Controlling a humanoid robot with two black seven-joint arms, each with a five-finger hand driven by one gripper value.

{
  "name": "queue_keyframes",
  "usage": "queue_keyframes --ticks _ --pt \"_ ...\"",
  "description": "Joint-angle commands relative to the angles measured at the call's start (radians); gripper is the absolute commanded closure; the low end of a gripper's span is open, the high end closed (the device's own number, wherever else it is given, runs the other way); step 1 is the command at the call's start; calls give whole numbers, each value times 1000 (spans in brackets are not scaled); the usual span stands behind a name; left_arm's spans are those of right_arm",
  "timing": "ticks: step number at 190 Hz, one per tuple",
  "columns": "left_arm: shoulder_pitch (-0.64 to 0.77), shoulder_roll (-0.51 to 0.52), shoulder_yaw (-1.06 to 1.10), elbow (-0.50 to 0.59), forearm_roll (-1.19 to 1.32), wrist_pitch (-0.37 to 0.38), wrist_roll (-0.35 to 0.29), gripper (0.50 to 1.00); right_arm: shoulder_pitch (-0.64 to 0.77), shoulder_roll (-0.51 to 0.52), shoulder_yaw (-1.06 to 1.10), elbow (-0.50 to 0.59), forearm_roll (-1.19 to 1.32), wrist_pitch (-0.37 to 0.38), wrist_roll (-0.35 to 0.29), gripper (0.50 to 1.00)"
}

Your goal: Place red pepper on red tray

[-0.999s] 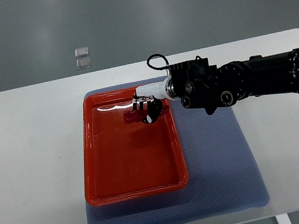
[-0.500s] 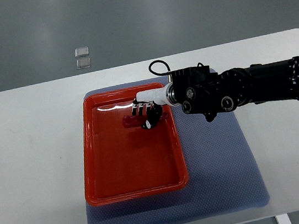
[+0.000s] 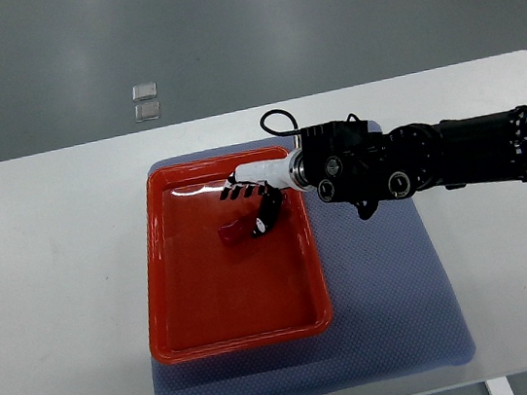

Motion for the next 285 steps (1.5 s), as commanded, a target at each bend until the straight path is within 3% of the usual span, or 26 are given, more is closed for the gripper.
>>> queue_keyframes --ticks 1,37,91,135,176,205,285 --pt "0 0 0 2 0 0 0 500 2 0 21 0 0 2 0 609" --pt "0 0 0 2 0 0 0 500 5 0 105 -8 3 5 0 603" --pt "0 0 0 2 0 0 0 500 -78 -5 432 -42 58 0 67 603" --pt "0 0 0 0 0 0 0 500 -343 -110 911 -55 181 0 179 601" --pt "0 0 -1 0 0 0 0 500 -599 -95 1333 -57 273 45 253 589" --pt "0 0 0 0 0 0 0 500 -715 -71 1446 -55 328 124 270 589" --pt "0 0 -1 -3 2 0 0 500 -753 -29 1495 -77 333 141 281 587"
